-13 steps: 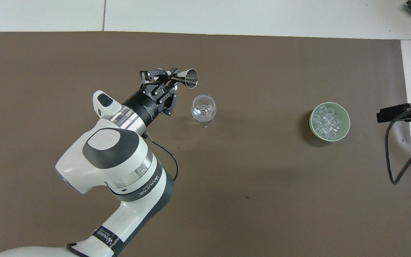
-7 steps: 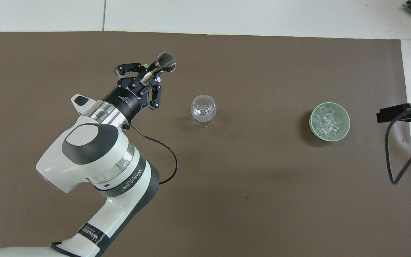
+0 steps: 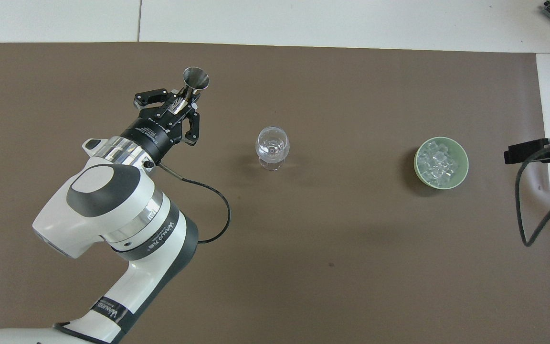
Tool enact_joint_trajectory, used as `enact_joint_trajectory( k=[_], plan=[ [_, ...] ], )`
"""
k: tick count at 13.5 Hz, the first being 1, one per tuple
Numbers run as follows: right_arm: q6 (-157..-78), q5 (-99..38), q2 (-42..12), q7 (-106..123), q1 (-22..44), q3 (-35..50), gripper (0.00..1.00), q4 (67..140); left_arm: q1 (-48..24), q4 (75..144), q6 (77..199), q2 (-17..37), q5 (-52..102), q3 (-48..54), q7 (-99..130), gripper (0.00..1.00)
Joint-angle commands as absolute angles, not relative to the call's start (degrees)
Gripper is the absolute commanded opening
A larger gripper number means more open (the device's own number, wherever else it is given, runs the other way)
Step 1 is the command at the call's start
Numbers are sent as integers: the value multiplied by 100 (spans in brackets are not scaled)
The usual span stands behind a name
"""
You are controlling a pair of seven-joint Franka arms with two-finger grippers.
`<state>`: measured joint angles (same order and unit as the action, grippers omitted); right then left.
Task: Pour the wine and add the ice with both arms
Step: 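Carry the jigger back toward its starting spot with the left gripper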
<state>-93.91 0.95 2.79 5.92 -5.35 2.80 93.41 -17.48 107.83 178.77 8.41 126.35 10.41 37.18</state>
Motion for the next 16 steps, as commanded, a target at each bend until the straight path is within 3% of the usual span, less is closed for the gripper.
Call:
enact_joint_trajectory(
  k=[1, 8, 16],
  plan=[
    [-9264, 35, 246, 492, -545, 290, 100, 9264, -1478, 11091, 17807, 581, 12674, 1090, 4217, 0],
    [-9264, 35, 246, 492, -545, 281, 100, 9264, -607, 12224, 16683, -43, 12674, 1081, 4728, 0],
    [-9264, 35, 246, 492, -545, 290, 100, 9264, 385, 13069, 15083, -299, 12551, 1011, 5045, 0]
  ],
)
